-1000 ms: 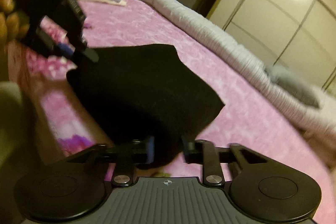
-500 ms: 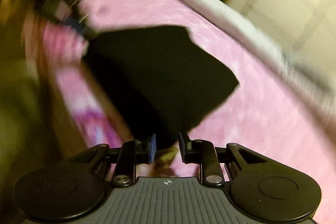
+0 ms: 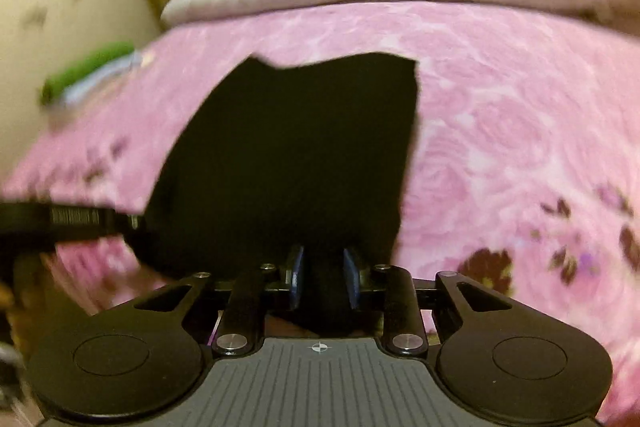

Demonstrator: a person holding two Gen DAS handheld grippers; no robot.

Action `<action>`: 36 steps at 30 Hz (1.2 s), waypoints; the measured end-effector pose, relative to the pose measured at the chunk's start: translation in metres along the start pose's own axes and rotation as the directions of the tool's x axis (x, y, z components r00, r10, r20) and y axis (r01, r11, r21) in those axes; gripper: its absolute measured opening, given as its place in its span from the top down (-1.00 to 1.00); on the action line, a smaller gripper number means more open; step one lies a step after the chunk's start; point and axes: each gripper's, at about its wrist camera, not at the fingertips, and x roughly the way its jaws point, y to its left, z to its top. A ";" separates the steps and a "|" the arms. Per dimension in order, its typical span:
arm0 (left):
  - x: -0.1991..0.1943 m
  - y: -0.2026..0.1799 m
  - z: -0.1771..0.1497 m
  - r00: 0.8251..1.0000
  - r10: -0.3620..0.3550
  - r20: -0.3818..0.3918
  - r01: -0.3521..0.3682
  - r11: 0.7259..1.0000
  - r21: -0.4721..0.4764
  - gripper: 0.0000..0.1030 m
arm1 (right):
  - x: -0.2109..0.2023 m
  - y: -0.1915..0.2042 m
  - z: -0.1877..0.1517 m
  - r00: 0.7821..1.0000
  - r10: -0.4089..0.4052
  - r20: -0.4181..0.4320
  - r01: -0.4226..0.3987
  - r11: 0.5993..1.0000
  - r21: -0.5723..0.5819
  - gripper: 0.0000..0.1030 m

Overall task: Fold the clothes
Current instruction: 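Grasp the folded black garment with the left gripper while the right gripper grasps beside it, then lay the folded garment flat on the bed and open both grippers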

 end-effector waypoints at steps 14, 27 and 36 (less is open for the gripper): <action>-0.043 -0.067 -0.021 0.978 0.209 -0.007 -0.202 0.953 0.224 0.43 | -0.054 -0.015 -0.009 0.998 0.032 -0.052 -0.022 0.982 0.190 0.00; -0.072 -0.079 -0.045 0.975 0.220 0.005 -0.214 0.942 0.260 0.40 | -0.080 -0.002 -0.028 0.998 0.000 -0.059 0.012 0.978 0.210 -0.07; -0.086 -0.077 -0.052 0.982 0.189 0.023 -0.189 0.948 0.254 0.39 | -0.091 0.010 -0.029 0.999 -0.008 -0.048 0.016 0.982 0.187 -0.07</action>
